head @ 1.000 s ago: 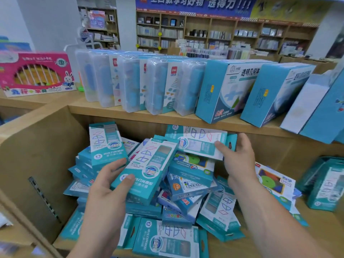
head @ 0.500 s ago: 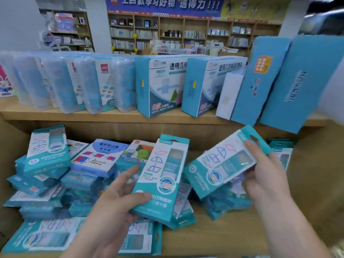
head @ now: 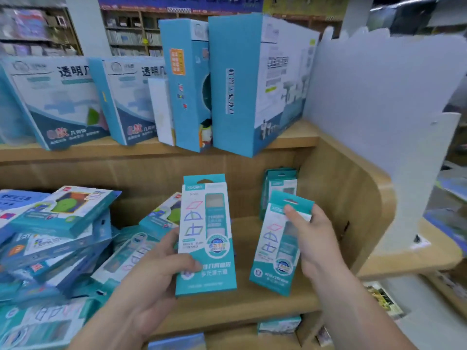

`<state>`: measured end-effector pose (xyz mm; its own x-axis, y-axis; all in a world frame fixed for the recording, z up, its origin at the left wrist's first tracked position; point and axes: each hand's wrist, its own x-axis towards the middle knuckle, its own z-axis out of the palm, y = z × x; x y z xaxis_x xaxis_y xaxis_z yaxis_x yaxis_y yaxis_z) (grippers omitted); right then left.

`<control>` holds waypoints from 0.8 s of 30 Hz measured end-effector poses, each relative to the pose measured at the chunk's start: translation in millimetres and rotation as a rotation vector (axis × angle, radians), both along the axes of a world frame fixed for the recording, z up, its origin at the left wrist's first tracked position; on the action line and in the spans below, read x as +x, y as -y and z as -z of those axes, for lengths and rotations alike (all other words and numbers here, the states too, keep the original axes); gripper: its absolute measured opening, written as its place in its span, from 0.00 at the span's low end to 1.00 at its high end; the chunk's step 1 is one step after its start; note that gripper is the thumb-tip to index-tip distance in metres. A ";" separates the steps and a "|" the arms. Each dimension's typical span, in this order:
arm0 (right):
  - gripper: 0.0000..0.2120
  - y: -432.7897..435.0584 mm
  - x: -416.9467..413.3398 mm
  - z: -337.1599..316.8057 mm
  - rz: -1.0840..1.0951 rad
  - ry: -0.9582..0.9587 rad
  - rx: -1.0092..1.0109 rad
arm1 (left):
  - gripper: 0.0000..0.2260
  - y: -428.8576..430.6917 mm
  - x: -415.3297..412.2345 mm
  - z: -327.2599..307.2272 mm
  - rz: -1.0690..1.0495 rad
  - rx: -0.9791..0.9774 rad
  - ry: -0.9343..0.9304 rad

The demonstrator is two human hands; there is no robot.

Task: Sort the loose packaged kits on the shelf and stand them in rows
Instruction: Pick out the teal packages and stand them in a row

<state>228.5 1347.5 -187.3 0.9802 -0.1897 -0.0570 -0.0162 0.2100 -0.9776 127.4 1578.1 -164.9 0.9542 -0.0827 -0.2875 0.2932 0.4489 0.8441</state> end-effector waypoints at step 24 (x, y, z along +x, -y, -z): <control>0.44 17.2 47.7 83.6 0.124 0.116 -0.854 | 0.13 81.6 74.4 83.9 -0.253 0.619 -0.034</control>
<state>276.2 1330.3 -270.9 0.9406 -0.2276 0.2521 0.0675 -0.6022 -0.7955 201.8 1496.5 -248.8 0.9122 0.3322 -0.2399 0.2732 -0.0567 0.9603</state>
